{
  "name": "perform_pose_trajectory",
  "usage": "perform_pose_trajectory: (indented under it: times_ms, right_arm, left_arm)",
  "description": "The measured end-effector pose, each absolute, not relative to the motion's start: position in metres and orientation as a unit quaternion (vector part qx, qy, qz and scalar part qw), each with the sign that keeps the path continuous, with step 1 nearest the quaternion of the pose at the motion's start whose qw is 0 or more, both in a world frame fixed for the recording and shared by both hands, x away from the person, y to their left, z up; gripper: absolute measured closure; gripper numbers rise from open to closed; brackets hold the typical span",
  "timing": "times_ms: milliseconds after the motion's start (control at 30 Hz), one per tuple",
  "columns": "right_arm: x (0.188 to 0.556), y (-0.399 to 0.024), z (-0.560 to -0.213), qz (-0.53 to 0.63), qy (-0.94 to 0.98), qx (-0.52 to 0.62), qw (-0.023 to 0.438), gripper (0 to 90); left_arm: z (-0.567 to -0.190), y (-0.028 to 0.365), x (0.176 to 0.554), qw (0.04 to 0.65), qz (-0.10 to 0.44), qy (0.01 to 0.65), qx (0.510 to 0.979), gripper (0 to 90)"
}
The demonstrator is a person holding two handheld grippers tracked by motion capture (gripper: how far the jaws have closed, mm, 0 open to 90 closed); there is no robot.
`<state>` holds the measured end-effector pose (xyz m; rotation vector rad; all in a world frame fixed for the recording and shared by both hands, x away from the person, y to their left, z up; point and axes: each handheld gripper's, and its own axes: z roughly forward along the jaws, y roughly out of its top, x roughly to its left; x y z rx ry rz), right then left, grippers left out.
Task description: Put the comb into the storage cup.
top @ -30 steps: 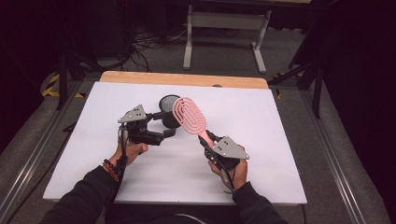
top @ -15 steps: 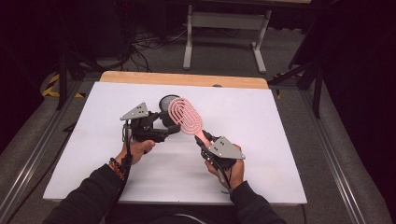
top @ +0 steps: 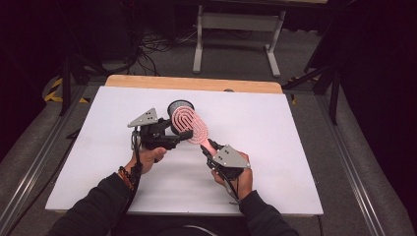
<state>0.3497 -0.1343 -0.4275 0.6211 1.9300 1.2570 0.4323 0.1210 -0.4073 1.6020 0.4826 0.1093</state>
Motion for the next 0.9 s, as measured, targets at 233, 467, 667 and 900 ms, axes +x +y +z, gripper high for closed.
perform_pose_trajectory:
  times_ms: [233,467,667,900]
  right_arm:
    - [0.355,-0.131,-0.431,0.485,0.757,0.25,0.36,69.0]
    - [0.364,-0.13,-0.434,0.48,0.764,0.262,0.342,69.0]
    - [0.369,-0.129,-0.435,0.477,0.768,0.269,0.333,68.9]
    - [0.371,-0.126,-0.435,0.47,0.772,0.269,0.334,69.2]
  left_arm:
    - [-0.404,0.124,0.43,0.683,0.044,0.21,0.698,50.7]
    - [-0.399,0.12,0.423,0.687,0.055,0.204,0.695,57.4]
    - [-0.397,0.117,0.421,0.691,0.053,0.198,0.693,61.3]
    - [-0.397,0.117,0.42,0.691,0.053,0.201,0.693,62.0]
